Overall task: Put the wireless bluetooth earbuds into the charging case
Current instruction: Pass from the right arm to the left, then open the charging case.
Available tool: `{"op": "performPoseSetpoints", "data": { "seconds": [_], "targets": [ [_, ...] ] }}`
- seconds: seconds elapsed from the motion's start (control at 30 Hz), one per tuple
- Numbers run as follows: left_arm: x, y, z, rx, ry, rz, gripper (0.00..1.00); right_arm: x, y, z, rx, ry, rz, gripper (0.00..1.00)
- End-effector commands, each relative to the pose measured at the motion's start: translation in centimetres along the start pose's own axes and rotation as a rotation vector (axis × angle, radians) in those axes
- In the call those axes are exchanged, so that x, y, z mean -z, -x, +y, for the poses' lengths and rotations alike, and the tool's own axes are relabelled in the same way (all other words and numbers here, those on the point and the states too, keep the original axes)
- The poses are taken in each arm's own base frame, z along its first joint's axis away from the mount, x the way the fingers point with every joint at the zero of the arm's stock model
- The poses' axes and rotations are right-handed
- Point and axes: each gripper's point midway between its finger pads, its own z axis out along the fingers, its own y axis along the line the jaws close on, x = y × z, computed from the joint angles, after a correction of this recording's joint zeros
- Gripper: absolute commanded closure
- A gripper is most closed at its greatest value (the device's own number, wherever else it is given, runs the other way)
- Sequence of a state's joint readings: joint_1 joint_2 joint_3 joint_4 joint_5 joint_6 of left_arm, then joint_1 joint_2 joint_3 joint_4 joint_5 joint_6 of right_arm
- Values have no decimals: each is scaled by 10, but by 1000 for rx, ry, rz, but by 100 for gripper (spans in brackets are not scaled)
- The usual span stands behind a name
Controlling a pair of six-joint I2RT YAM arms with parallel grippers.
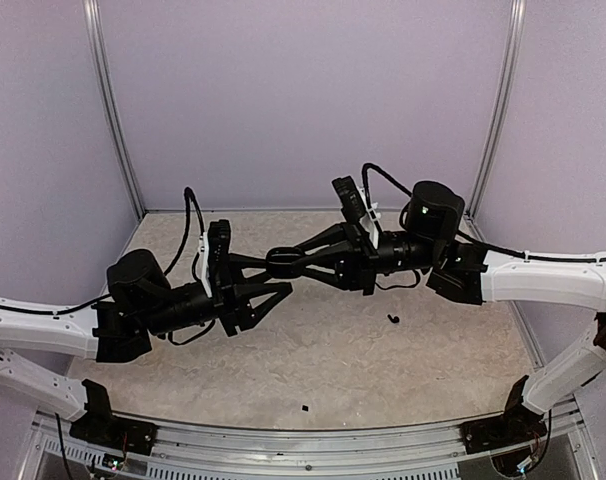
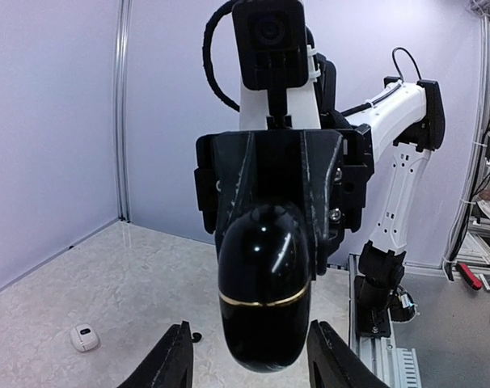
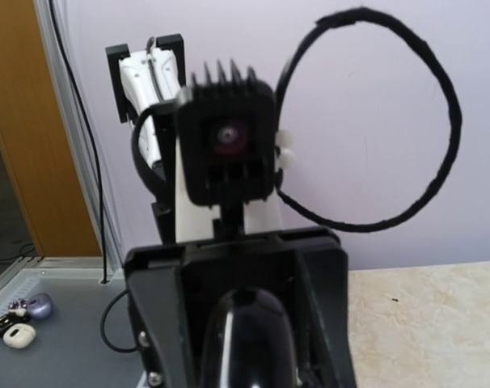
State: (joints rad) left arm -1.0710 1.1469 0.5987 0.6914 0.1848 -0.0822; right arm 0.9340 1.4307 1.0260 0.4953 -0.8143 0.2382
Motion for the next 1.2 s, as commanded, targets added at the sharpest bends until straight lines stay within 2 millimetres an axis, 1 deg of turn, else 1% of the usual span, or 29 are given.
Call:
{"op": "performPoseSetpoints", "data": {
  "seconds": [0.0, 0.23, 0.4, 0.5, 0.63, 0.7, 0.73, 0.8, 0.87, 0.9, 1.0, 1.17],
  "targets": [
    [-3, 28, 2, -6, 25, -80, 51, -4, -3, 2, -1, 2, -13, 86],
    [-6, 29, -1, 1, 10, -79, 50, -4, -5, 3, 1, 1, -11, 86],
    [-10, 26, 3, 11, 25, -65, 51, -4, -7, 3, -4, 0, -9, 86],
    [-11, 26, 2, 9, 21, -64, 56, -4, -6, 3, -2, -1, -10, 86],
    [-11, 25, 1, 3, 12, -58, 68, -4, -6, 4, -1, 1, -11, 86],
    [-10, 24, 0, -5, 5, -52, 72, -4, -5, 4, 0, 1, -12, 83],
    [-10, 23, -1, -11, 4, -46, 75, -3, -4, 4, 0, -3, -14, 79],
    [-10, 21, 0, -24, 5, -33, 79, -3, -3, 2, -4, -16, -17, 67],
    [-10, 18, 0, -31, 11, -16, 80, -2, -3, 0, -5, -33, -13, 56],
    [-10, 18, 0, -37, 9, -13, 80, -2, -2, -2, -2, -40, -10, 53],
    [-9, 16, -2, -50, 5, 1, 81, -2, 0, -5, 1, -60, -7, 50],
    [-10, 14, -8, -71, -16, 15, 85, -2, -1, -13, -11, -93, 4, 50]
  ]
}}
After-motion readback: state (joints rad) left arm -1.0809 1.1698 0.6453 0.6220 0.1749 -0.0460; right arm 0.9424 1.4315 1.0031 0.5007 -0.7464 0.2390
